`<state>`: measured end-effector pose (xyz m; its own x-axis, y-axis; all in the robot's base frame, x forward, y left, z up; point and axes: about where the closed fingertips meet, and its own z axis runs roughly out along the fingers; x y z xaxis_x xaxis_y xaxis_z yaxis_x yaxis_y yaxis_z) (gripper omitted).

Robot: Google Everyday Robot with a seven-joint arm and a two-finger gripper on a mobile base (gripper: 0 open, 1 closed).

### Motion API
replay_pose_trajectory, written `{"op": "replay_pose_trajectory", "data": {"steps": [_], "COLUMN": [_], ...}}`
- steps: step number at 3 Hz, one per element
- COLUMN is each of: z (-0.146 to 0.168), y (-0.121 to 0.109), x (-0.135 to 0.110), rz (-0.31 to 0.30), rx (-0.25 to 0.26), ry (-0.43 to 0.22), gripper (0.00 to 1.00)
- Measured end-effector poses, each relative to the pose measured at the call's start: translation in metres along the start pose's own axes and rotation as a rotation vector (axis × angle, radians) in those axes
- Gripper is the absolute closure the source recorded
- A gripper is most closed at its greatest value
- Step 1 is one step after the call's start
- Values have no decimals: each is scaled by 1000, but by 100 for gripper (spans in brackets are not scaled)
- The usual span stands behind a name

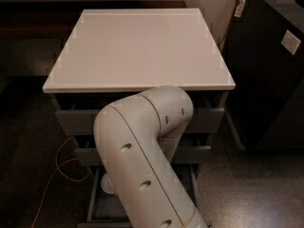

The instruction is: Pick green can from bottom drawer and place on counter

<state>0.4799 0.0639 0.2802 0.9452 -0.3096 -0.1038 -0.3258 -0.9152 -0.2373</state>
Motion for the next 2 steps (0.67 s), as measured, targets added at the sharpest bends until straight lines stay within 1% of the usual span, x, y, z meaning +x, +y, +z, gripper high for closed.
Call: {"op": "replay_pose_trajectory", "data": {"steps": [1, 2], "z": [7, 12], "y": [4, 12], "x": [3, 7], "rz": [-23, -43], "rx": [12, 65], "ry": [-19, -48], "gripper": [0, 0]}}
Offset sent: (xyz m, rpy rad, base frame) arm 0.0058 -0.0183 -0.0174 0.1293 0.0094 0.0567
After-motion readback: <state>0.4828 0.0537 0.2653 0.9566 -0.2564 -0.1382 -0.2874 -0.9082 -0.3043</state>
